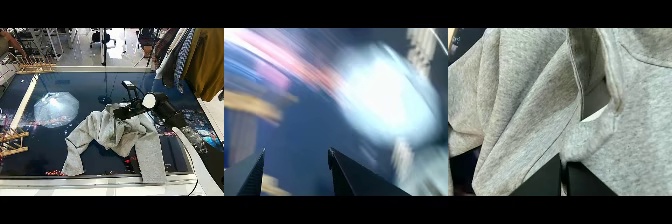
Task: Fold the clothes and pants, and hang the long-sleeved shirts on hangers.
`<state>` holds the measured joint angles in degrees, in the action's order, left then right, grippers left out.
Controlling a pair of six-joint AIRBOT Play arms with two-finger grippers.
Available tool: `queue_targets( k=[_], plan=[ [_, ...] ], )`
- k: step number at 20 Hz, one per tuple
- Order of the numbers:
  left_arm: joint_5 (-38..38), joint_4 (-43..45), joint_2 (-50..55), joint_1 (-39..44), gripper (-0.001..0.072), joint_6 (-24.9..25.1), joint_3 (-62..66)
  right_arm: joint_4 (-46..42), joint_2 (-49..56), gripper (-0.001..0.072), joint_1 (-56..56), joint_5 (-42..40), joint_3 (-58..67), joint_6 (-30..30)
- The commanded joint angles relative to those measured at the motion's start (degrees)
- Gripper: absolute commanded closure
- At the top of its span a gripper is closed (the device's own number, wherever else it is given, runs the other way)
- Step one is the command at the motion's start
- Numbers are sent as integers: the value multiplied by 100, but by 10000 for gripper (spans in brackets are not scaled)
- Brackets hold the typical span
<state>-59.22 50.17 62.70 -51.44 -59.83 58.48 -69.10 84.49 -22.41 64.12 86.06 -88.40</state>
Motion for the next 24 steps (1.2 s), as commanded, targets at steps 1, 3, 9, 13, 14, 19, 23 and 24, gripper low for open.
queue_targets(
  k=[1,3,9,13,14,19,23,24],
  plan=[
    [1191,872,151,-944,268,-129,299,-7,-2,676,-13,-129,-72,216],
    [1178,1735,601,-846,268,-293,667,-22,-2,676,-13,-136,-72,262],
    [1036,2002,1561,-212,272,-321,1176,26,-2,676,-13,-660,-72,256],
    [907,2310,1982,90,309,-527,1176,24,-2,676,-13,-603,-72,256],
    [905,2446,2041,107,309,-647,1176,24,-2,676,-13,-603,-72,254],
    [603,2702,2144,103,641,-750,1176,24,-2,676,-13,-608,-72,254],
    [562,2697,2048,105,662,-748,1178,24,-2,676,-13,-566,-72,254],
    [562,2697,2009,105,662,-743,1189,24,-2,676,-13,-549,-72,254]
  ],
)
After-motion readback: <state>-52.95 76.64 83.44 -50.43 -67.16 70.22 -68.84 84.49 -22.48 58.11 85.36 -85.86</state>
